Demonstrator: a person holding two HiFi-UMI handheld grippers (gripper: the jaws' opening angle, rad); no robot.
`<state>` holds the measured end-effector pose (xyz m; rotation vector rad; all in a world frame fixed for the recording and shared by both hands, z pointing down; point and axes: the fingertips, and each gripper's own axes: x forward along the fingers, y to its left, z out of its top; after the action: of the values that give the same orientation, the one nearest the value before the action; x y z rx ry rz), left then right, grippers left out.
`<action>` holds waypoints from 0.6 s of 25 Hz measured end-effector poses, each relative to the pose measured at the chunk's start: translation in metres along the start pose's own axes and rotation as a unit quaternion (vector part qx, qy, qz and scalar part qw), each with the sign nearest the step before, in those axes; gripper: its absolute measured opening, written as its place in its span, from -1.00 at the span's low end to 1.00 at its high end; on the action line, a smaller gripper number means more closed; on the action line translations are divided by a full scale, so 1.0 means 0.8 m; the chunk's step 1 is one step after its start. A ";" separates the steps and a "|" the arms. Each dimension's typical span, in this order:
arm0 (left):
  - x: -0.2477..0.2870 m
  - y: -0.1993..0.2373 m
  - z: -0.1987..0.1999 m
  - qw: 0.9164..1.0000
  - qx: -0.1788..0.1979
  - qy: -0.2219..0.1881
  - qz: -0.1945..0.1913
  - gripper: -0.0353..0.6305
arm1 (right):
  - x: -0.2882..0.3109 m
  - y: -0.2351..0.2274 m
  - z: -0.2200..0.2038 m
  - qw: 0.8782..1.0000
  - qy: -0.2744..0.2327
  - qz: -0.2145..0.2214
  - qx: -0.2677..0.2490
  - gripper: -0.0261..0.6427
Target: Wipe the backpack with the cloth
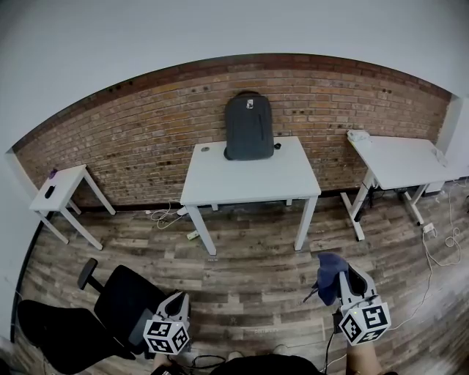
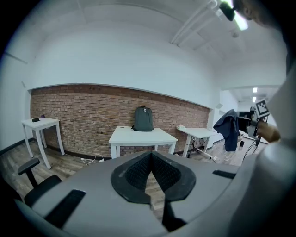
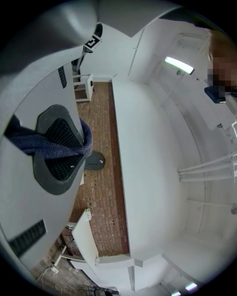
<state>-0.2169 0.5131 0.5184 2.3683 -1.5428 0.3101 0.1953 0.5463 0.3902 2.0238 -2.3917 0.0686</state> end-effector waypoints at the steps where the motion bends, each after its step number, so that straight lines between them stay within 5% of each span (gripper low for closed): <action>1: 0.000 0.003 -0.001 1.000 0.000 0.000 -0.001 -0.90 | 0.000 0.003 -0.001 1.000 0.001 -0.002 -0.003 -0.82; 15: 0.013 0.010 0.025 1.000 0.005 -0.022 -0.020 -0.90 | 0.011 0.013 -0.007 1.000 0.012 -0.016 -0.014 -0.82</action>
<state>-0.2198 0.4944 0.5045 2.4262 -1.5133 0.2593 0.1837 0.5394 0.3956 2.0381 -2.3323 0.0587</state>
